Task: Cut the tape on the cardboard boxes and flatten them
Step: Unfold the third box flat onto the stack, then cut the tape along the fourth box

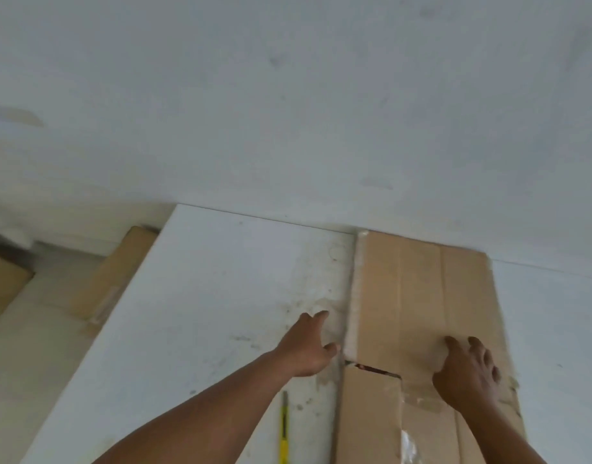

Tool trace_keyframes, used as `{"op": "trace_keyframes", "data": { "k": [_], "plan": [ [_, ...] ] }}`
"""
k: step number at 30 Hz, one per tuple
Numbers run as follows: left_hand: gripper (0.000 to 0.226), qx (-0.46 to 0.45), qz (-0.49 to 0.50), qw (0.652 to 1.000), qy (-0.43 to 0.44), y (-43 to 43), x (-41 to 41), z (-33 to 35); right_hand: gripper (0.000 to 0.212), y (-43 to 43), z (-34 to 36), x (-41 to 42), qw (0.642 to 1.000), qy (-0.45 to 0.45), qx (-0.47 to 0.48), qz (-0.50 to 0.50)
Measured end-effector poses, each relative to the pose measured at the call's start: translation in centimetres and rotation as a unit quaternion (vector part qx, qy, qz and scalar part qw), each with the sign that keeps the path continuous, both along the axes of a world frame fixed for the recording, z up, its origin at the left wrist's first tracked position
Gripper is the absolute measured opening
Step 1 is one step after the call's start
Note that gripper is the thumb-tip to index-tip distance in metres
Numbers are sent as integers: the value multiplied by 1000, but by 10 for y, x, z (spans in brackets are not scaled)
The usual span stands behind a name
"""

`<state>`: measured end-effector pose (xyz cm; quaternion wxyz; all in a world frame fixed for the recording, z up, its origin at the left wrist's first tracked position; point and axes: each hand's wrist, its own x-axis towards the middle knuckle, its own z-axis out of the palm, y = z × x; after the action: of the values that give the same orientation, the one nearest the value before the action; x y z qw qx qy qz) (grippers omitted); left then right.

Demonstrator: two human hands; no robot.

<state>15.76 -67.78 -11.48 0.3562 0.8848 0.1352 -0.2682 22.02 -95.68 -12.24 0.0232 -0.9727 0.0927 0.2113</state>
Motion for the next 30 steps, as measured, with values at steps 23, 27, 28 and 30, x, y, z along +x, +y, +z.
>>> {"op": "trace_keyframes", "data": {
  "k": [23,27,28,30],
  "plan": [
    [58,80,289,953,-30,597,-163,-87,48,678,-38,-137,914,83,385,98],
    [71,72,316,946,25,643,-159,-139,55,737,-101,-140,897,132,386,-170],
    [73,56,327,943,27,651,-157,-152,55,744,-118,-140,876,141,380,-262],
    [76,9,350,936,31,663,-154,-177,58,749,-156,-139,850,153,342,-371]
  ]
}}
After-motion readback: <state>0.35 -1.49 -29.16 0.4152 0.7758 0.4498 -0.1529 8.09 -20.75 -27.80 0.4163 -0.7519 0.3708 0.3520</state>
